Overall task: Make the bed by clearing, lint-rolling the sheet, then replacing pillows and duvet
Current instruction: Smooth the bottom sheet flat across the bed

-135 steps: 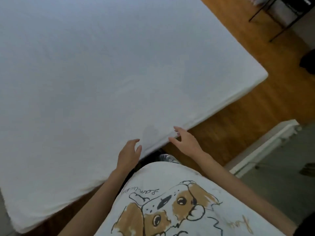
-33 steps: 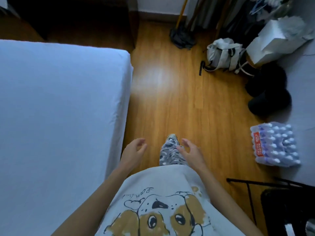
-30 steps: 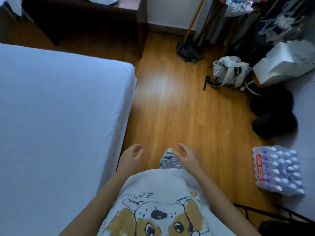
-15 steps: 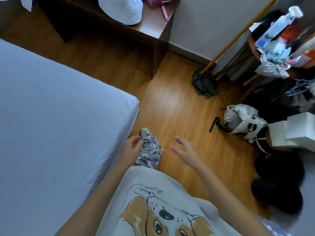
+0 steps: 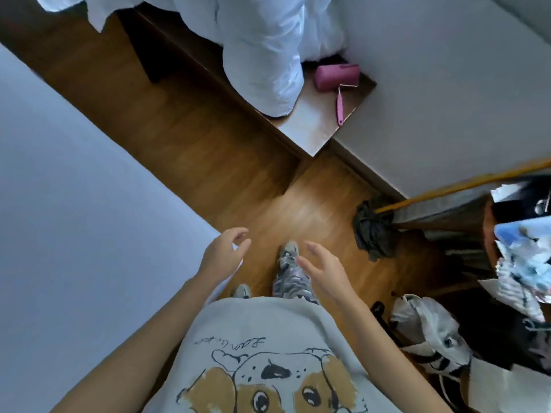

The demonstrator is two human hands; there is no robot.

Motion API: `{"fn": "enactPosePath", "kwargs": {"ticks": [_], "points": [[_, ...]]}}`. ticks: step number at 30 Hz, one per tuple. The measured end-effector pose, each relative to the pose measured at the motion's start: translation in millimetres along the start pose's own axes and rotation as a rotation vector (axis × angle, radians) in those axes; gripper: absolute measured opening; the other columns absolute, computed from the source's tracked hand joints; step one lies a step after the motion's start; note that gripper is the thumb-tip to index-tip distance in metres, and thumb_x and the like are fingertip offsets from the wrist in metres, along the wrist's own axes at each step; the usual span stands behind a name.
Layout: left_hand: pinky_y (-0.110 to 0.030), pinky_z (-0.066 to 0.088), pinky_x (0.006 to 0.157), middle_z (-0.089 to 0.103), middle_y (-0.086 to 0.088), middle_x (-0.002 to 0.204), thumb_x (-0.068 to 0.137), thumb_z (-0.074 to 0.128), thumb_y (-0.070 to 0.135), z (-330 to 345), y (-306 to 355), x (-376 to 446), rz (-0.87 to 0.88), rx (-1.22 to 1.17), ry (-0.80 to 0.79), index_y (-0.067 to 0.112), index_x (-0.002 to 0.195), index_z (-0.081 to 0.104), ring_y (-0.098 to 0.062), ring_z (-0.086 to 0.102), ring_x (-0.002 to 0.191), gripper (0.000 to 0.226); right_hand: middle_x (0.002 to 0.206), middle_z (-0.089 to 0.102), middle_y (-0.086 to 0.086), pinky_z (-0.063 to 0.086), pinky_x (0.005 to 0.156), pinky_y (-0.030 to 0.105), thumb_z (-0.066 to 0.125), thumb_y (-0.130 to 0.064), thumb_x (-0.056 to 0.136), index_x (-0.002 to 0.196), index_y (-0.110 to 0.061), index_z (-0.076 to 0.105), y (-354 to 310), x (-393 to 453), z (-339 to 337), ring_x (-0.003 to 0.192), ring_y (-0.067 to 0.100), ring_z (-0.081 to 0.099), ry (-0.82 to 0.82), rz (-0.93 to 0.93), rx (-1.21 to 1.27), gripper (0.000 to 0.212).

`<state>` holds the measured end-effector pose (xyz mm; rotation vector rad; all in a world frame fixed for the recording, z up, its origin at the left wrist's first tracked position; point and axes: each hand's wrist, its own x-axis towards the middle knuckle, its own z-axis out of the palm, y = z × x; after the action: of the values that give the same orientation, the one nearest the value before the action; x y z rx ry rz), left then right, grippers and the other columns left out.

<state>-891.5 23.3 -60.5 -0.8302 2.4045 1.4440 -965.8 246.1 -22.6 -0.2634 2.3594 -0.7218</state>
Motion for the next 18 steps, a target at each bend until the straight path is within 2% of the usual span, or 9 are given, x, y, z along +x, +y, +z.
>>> {"fn": "enactPosePath", "kwargs": {"ticks": [5,9,12,18], "points": [[-0.021,0.043,0.089,0.063,-0.001,0.126,0.098,0.056,0.025,-27,13,87,-0.169,-0.093,0.168,0.017,0.128,0.059,-0.015,0.058,0.115,0.032,0.140,0.050,-0.006,0.041,0.103,0.028,0.053,-0.042,0.096,0.140,-0.021,0.045,-37,127,-38,0.128,0.012,0.048,-0.151,-0.125,-0.093,0.050],[-0.023,0.042,0.092,0.062,-0.002,0.127,0.099,0.054,0.025,-53,31,142,-0.317,-0.185,0.346,0.015,0.130,0.058,-0.017,0.057,0.117,0.033,0.142,0.049,-0.006,0.043,0.105,0.031,0.048,-0.058,0.089,0.139,-0.026,0.045,-83,224,-65,0.128,0.013,0.048,-0.333,-0.234,-0.170,0.059],[-0.023,0.042,0.093,0.062,-0.002,0.127,0.098,0.054,0.024,-71,49,169,-0.384,-0.264,0.459,0.014,0.129,0.059,-0.017,0.057,0.117,0.033,0.144,0.047,-0.007,0.042,0.104,0.029,0.053,-0.048,0.093,0.139,-0.027,0.044,-131,283,-81,0.128,0.012,0.047,-0.450,-0.332,-0.262,0.052],[-0.024,0.044,0.094,0.062,0.003,0.128,0.098,0.054,0.026,-108,61,210,-0.549,-0.395,0.655,0.020,0.129,0.059,-0.011,0.056,0.114,0.032,0.141,0.050,-0.006,0.042,0.106,0.033,0.054,-0.046,0.094,0.139,-0.023,0.047,-242,372,-69,0.129,0.011,0.046,-0.585,-0.518,-0.360,0.051]]}}
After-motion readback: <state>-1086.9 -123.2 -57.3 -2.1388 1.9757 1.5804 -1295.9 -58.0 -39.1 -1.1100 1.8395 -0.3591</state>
